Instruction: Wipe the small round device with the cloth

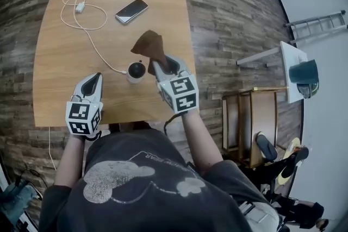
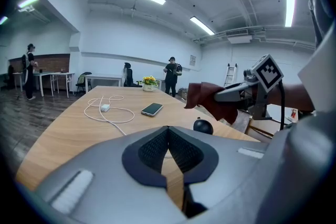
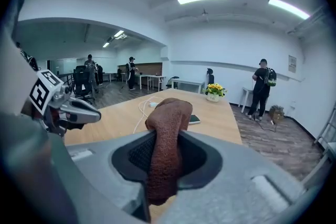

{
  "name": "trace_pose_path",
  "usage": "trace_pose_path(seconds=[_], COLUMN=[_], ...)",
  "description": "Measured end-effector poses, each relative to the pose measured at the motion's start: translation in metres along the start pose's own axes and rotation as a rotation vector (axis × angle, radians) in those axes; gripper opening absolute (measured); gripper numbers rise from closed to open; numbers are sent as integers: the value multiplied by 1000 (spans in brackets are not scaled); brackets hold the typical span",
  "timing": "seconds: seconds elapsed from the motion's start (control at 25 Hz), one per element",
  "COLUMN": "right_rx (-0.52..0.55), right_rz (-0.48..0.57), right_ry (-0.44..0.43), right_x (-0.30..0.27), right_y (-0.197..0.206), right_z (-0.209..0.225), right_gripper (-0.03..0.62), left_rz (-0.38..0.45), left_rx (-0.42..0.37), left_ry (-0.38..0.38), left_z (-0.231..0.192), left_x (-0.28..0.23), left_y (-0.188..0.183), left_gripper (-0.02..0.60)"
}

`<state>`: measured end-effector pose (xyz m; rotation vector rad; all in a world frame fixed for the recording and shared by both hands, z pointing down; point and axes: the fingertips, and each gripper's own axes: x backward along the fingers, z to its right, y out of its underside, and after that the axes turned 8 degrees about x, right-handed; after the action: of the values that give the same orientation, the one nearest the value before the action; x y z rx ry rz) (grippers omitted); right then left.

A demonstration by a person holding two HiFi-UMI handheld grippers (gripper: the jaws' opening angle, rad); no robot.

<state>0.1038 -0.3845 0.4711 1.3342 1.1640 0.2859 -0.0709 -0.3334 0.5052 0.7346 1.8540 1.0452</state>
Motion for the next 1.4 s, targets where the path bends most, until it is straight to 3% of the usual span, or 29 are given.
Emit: trace_pose_path(seconds=[0.2, 0.52, 1.16, 1.4], right_rx=[-67, -288, -403, -404], right_rz=[8, -74, -272, -230], right_ry=[-45, -12, -14, -50], right_x=[12, -19, -43, -33], right_y=[-18, 18, 94, 92], right_z=[-60, -108, -143, -157], right_gripper=[81, 81, 80, 80], left_rz=[-11, -39, -55, -65], left_rx=[1, -4, 7, 9], left_ry=[38, 67, 62, 85], left_z=[-6, -24, -47, -46], left_x=[13, 35, 58, 56], left_y=[8, 22, 36, 41], left_gripper=[18, 18, 18, 18])
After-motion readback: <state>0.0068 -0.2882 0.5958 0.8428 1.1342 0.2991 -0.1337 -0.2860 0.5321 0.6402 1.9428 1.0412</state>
